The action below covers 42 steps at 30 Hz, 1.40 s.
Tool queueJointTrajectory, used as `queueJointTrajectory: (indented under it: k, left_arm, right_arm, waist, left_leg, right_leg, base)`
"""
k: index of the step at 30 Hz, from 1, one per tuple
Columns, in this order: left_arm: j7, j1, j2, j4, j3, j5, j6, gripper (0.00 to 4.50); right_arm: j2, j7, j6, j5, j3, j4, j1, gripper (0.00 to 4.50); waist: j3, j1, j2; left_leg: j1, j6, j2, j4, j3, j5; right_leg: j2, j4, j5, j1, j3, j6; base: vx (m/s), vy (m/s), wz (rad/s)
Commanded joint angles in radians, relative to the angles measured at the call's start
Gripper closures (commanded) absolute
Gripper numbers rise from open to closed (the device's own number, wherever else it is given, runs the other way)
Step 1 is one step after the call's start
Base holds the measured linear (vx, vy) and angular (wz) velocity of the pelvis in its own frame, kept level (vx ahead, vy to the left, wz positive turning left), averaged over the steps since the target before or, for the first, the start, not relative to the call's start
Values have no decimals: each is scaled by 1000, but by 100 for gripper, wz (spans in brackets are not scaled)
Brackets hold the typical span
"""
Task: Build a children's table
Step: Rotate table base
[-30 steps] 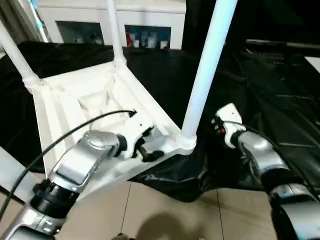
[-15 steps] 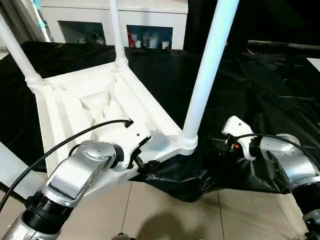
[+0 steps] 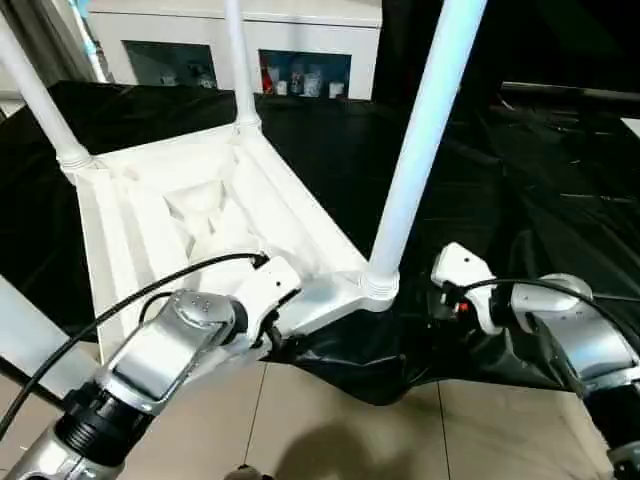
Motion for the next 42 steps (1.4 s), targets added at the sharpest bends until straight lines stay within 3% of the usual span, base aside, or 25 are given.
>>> queueJointTrajectory:
  k: [1, 6, 9, 13, 20, 24, 29, 31, 35, 37, 40, 42]
  left_arm:
    - [1, -12, -2, 35, -21, 26, -47, 0]
    - [-8, -27, -6, 70, -2, 29, -132, 0]
    - [-47, -26, 13, 57, -5, 16, -164, 37]
    - [-90, -24, 23, 60, -2, -4, -165, 50]
    - [-213, -19, 25, 107, 7, -60, -241, 116]
    - [-226, -34, 31, 154, -4, -36, -291, 129]
    - [-268, -80, 37, 252, -34, 27, -433, 136]
    - [-295, -98, 32, 299, -51, 54, -581, 137]
    - [-309, -138, 29, 370, -80, 99, -715, 137]
    - [-309, -149, 24, 392, -82, 105, -754, 141]
    - [-304, -185, 6, 460, -82, 130, -833, 142]
    - [-285, -235, -19, 554, -80, 165, -936, 142]
  right_arm:
    - [-14, 3, 12, 14, 7, -28, 4, 133]
    - [-8, 7, 17, 11, 5, -36, 3, 133]
    - [-5, 6, 18, 8, 5, -37, 3, 133]
    - [-5, -2, 26, 8, 9, -47, 11, 133]
    - [-7, -7, 31, 12, 15, -47, 13, 133]
    - [-7, -8, 28, 9, 16, -44, 12, 133]
    - [-10, -13, 30, 9, 19, -46, 12, 133]
    - [-10, -16, 27, 7, 20, -47, 15, 133]
    - [-15, -16, 28, 7, 18, -53, 20, 133]
    - [-17, -16, 28, 7, 17, -53, 21, 133]
    - [-23, -18, 28, 5, 16, -53, 25, 133]
    - [-32, -19, 28, 5, 13, -55, 33, 133]
  waist:
    - [-64, 3, -1]
    - [-65, 4, -1]
    - [-67, 4, 0]
    - [-67, 4, 6]
    - [-69, 6, 5]
    - [-68, 11, 6]
    - [-65, 23, 8]
    - [-64, 25, 7]
    - [-65, 29, 10]
    - [-66, 29, 14]
    - [-67, 30, 13]
    - [-69, 33, 13]
  left_leg:
    - [15, 22, 28, -87, -12, -222]
    - [15, 16, 28, -87, -13, -218]
    - [15, 18, 28, -86, -12, -207]
    - [17, 16, 29, -86, -13, -205]
    - [18, 17, 28, -84, -12, -191]
    - [21, 17, 28, -84, -10, -205]
    - [28, -8, 31, -89, -10, -262]
    - [27, -13, 31, -91, -12, -272]
    - [31, -21, 32, -91, -12, -291]
    - [25, -24, 33, -94, -15, -280]
    - [26, -25, 32, -92, -13, -275]
    - [26, -24, 31, -89, -12, -261]
  right_leg:
    - [-40, -78, -183, 45, 30, -240]
    - [-40, -77, -184, 45, 31, -233]
    - [-41, -74, -160, 45, 30, -241]
    - [-40, -70, -137, 46, 30, -251]
    - [-40, -67, -107, 47, 30, -259]
    - [-40, -69, -116, 45, 31, -259]
    - [-44, -79, -212, 39, 35, -230]
    - [-45, -81, -228, 40, 35, -219]
    - [-45, -83, -238, 35, 36, -210]
    - [-47, -78, -229, 41, 35, -211]
    - [-47, -80, -218, 40, 35, -211]
    - [-46, -78, -191, 42, 35, -213]
  base:
    - [0, 0, 0]
    - [0, 0, 0]
    - [0, 0, 0]
    - [0, 0, 0]
    - [0, 0, 0]
    - [0, 0, 0]
    - [0, 0, 0]
    - [0, 0, 0]
    - [0, 0, 0]
    - [0, 0, 0]
    - [0, 0, 0]
    - [0, 0, 0]
